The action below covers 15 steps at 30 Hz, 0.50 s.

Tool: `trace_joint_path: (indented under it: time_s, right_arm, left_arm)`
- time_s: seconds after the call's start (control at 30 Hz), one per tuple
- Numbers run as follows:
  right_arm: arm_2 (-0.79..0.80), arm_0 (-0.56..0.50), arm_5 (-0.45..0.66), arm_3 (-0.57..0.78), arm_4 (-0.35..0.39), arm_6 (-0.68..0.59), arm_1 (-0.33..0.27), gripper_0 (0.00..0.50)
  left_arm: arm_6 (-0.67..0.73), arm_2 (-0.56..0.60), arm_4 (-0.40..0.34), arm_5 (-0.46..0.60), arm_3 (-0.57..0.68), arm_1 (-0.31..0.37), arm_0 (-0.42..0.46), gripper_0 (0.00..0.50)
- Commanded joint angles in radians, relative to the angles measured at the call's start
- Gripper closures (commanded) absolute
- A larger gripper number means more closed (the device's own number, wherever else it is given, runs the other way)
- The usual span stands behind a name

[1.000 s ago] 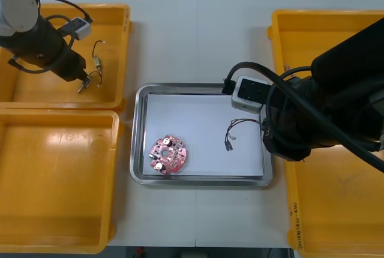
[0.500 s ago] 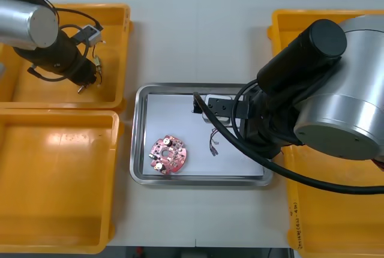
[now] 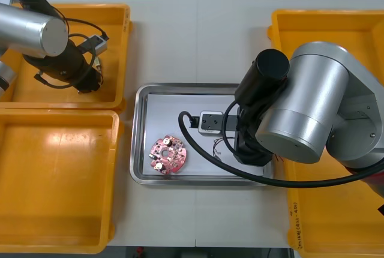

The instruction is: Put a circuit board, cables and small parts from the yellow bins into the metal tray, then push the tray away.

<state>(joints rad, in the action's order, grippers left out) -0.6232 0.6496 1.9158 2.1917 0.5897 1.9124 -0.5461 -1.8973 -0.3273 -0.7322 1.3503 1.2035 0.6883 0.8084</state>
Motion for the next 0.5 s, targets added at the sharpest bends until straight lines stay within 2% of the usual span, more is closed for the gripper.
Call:
trace_joint_path:
  time_s: [0.03, 0.33, 0.37, 0.4, 0.43, 0.47, 0.5]
  right_arm:
    - [-0.004, -0.031, -0.029, 0.0, -0.033, 0.023, 0.043, 0.5]
    - [-0.027, -0.062, -0.118, -0.043, -0.059, 0.028, 0.057, 0.5]
    - [-0.033, -0.064, -0.133, -0.049, -0.064, 0.028, 0.057, 0.5]
    - [-0.043, -0.065, -0.146, -0.052, -0.073, 0.025, 0.057, 0.5]
    - [-0.053, -0.064, -0.155, -0.058, -0.083, 0.025, 0.057, 0.5]
    - [-0.053, -0.064, -0.155, -0.058, -0.083, 0.025, 0.057, 0.5]
    - [-0.067, -0.064, -0.167, -0.07, -0.1, 0.028, 0.058, 0.5]
  left_arm:
    - [-0.046, -0.01, 0.008, -0.014, -0.018, -0.01, 0.049, 0.0]
    - [-0.046, -0.01, 0.008, -0.031, -0.036, -0.01, 0.048, 0.0]
    - [-0.046, -0.01, 0.008, -0.033, -0.036, -0.01, 0.048, 0.151]
    - [-0.046, -0.01, 0.01, -0.033, -0.036, -0.01, 0.046, 0.336]
    - [-0.046, -0.01, 0.01, -0.033, -0.036, -0.01, 0.046, 0.464]
    - [-0.046, -0.01, 0.01, -0.033, -0.036, -0.01, 0.046, 0.464]
    - [-0.045, -0.009, 0.013, -0.033, -0.038, -0.01, 0.046, 0.498]
